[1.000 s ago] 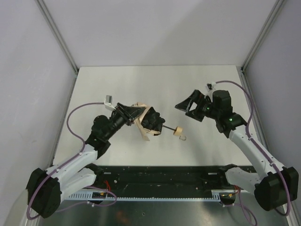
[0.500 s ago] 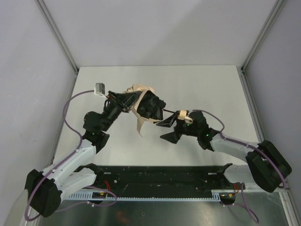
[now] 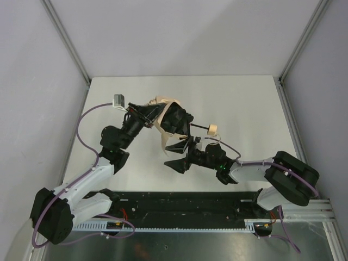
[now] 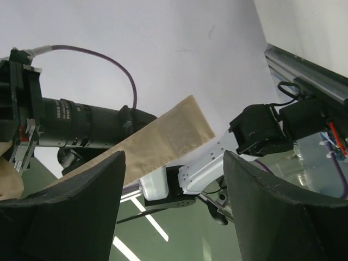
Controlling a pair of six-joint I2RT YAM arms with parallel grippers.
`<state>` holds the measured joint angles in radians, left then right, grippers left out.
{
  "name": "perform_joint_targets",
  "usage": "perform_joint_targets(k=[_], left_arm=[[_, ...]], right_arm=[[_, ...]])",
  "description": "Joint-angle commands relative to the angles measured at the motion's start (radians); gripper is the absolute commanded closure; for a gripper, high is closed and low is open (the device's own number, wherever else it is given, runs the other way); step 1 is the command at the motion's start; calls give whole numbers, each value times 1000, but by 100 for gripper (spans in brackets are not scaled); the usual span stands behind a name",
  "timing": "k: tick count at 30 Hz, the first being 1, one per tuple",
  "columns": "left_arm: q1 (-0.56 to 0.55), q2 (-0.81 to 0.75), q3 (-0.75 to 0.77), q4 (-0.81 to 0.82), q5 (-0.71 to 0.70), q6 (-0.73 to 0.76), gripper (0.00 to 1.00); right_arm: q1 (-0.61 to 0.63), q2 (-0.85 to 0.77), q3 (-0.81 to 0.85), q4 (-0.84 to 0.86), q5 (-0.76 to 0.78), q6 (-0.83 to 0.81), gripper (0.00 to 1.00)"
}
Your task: Put away the umbrella
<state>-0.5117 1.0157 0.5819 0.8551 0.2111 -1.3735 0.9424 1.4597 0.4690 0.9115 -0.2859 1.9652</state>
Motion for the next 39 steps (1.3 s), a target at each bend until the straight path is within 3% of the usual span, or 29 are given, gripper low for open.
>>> perform_joint_targets(k=[1,7,13,16,18,22,28,33,39], left_arm=[[-8,-7,46,115,-33,-37,100],[-20,-9,38,125,-37,-51,100],[-36,-19,24,127,-39,-71,100],[-43,-33,1,127,-36,-89,100],[-45,-58,-30,115,-29,-109,100],[-38,-142,-81,-87,20,-119,100],[-37,-213,-93,-493,102,-62,100],[-39,-203,-41,-854,55,31,100],[-46,-147,-45,-969,1,36,100]], right_arm=[[21,15,18,116,103,243,26],[20,39,29,129,149,257,30],[11,104,52,202,160,258,48],[-26,163,57,316,145,187,88],[-74,197,54,412,103,85,97],[-224,217,-1,617,17,-169,100],[-375,155,6,674,-194,-468,100],[-409,-24,44,510,-299,-660,100],[-368,-191,93,335,-344,-813,100]])
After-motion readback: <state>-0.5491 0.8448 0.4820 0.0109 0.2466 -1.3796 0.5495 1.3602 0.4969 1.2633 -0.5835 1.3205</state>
